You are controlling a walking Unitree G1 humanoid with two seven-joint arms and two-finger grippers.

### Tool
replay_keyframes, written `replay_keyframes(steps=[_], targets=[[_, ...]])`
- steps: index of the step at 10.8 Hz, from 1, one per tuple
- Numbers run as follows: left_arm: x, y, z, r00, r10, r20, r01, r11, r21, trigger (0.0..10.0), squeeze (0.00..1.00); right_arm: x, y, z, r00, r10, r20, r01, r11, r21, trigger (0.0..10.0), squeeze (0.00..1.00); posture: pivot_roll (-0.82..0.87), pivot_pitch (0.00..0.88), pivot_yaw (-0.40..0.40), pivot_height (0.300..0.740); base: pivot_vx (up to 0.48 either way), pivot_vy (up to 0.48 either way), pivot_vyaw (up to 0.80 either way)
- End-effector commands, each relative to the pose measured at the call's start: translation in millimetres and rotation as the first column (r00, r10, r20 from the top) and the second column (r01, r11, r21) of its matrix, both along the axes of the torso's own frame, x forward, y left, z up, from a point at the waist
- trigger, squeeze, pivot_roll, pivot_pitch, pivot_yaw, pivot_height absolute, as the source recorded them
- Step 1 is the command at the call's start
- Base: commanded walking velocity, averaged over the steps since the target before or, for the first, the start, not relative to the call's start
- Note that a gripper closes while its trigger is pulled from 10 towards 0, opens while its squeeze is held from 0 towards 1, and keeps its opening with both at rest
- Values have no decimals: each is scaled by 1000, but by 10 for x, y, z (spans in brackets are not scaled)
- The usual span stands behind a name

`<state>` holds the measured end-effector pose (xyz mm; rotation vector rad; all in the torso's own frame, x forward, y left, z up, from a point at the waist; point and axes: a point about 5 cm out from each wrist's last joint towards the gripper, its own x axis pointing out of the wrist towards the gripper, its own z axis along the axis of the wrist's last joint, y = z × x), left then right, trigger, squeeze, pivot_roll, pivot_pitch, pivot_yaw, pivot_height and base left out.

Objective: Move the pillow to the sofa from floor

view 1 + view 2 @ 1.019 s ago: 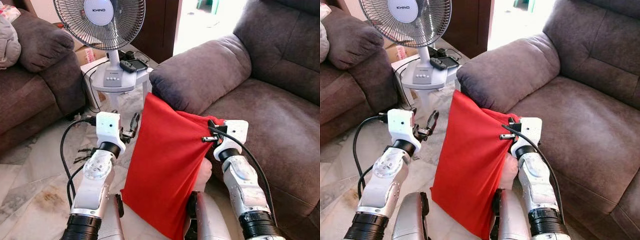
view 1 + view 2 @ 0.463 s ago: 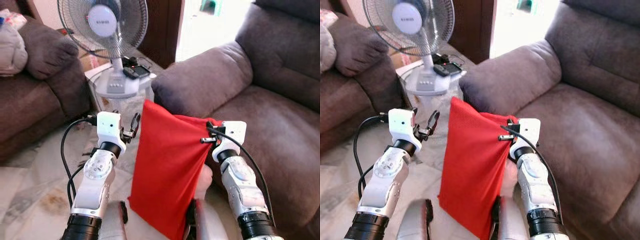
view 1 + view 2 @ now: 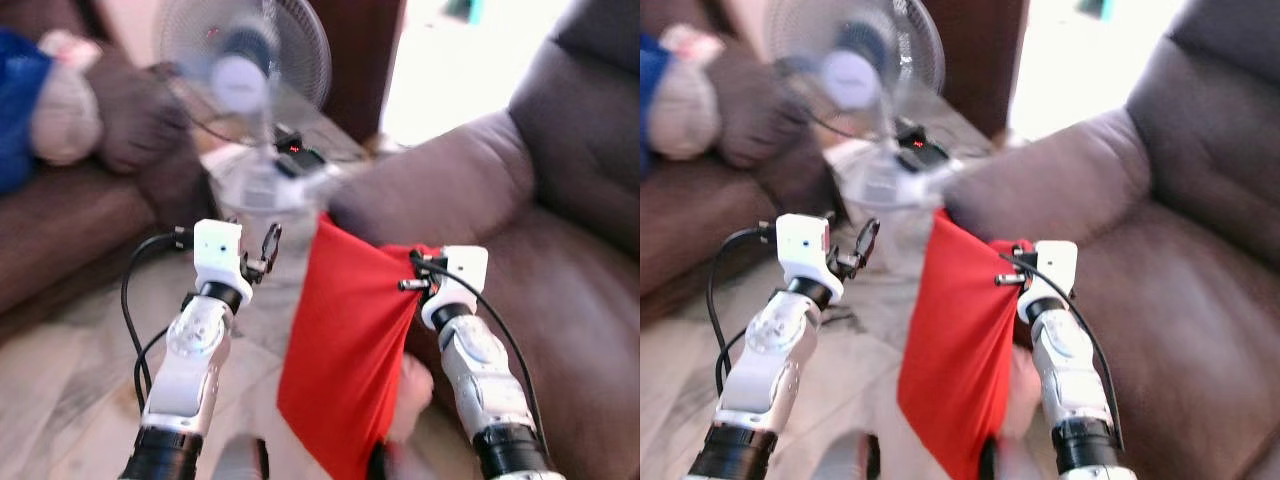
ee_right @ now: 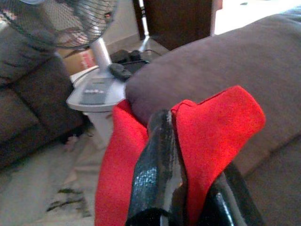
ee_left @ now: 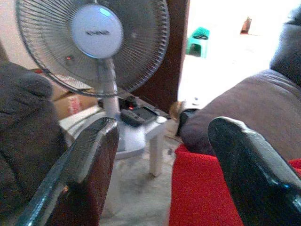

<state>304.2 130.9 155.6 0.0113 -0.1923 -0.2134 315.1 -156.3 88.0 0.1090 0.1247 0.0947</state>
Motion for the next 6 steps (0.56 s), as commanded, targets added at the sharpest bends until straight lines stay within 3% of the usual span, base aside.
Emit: replay_keyframes(steps=[1,6], targets=[[-13,2,35,1000,-11,13,11,1000,6,10000,0,121,-33,408,982,-19,186,18,1000,7,10000,0,98,3,-48,707,0,0,0],[4,-10,80,999,-28,24,28,1000,12,10000,0,132,-34,416,981,-22,191,19,1000,20,10000,0,103,0,-34,707,0,0,0]])
